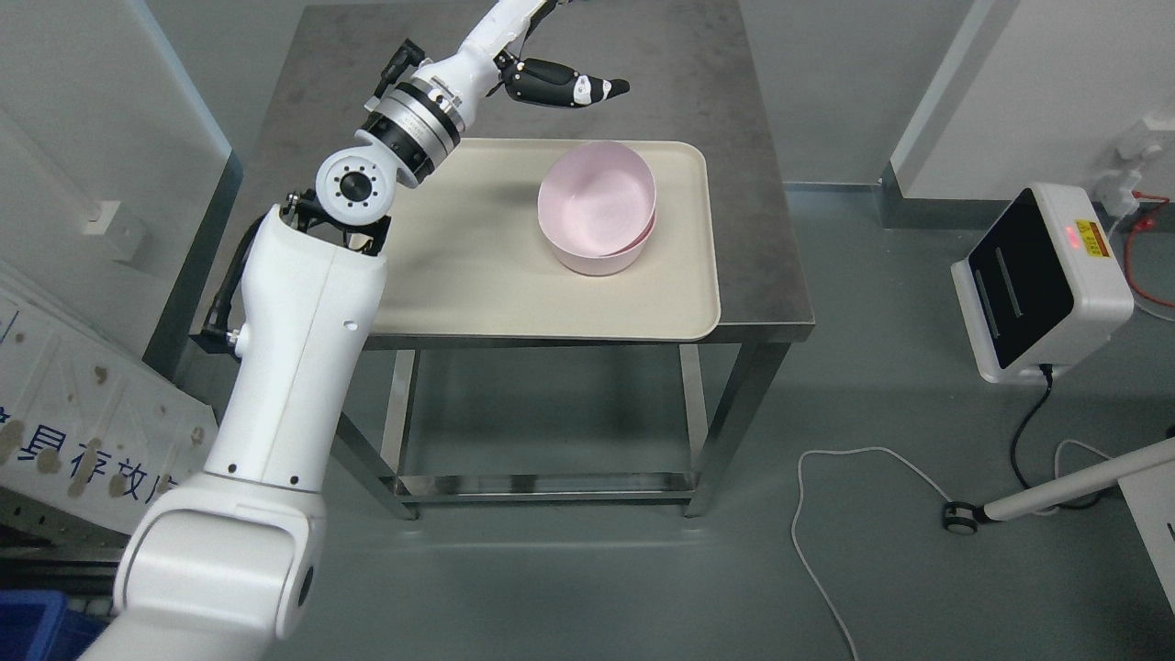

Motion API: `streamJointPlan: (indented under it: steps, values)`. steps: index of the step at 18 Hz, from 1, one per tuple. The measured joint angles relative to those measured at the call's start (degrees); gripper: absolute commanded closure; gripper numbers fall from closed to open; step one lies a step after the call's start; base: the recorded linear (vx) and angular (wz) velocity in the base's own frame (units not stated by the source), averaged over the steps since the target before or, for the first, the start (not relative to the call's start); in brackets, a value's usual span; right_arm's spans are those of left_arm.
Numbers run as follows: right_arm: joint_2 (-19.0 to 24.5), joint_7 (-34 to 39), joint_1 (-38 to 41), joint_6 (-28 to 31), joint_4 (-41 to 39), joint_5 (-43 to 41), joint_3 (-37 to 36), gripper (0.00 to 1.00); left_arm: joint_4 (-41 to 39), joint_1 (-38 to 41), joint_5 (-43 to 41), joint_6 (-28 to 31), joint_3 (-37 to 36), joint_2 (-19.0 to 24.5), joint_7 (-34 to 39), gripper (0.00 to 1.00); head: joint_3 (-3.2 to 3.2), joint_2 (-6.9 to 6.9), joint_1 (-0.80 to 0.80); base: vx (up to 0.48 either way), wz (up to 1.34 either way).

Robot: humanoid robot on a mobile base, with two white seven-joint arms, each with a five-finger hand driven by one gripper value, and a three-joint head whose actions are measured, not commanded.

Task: Stack pink IKEA bowls on left shelf middle
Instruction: 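Release the bowl and move the left hand around to the stacked bowls' near rim, then grasp the rim of the stacked pink bowls with the left hand and lift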

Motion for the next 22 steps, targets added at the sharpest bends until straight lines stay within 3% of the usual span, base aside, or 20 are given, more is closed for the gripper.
streamJointPlan:
  steps: [3, 7, 13, 19, 22]
  values:
    - [0.0, 0.01, 0.0, 0.0, 0.0, 0.0, 0.0, 0.0, -4.09, 7.32, 5.33, -2.73, 2.0, -0.24, -10.63, 0.15, 0.0, -0.02, 0.0, 0.0, 0.0]
    - [0.0, 0.26, 0.0, 0.0, 0.0, 0.0, 0.0, 0.0, -7.92, 13.4, 6.31, -8.17, 3.61, -0.24, -15.44, 0.16, 0.0, -0.01, 0.0, 0.0, 0.0]
    - [0.0, 0.09, 0.0, 0.0, 0.0, 0.0, 0.0, 0.0, -12.04, 17.77, -4.67, -14.36, 4.95, 0.89, -17.27, 0.25, 0.0, -0.01, 0.0, 0.0, 0.0]
    - [0.0, -0.04, 0.0, 0.0, 0.0, 0.0, 0.0, 0.0, -13.58, 16.54, -20.02, -14.73, 3.99, 0.31, -17.37, 0.33, 0.0, -0.01, 0.0, 0.0, 0.0]
    - [0.0, -0.04, 0.0, 0.0, 0.0, 0.0, 0.0, 0.0, -13.38, 14.75, -24.91, -14.78, 3.71, -0.05, -17.37, 0.32, 0.0, -0.01, 0.0, 0.0, 0.0]
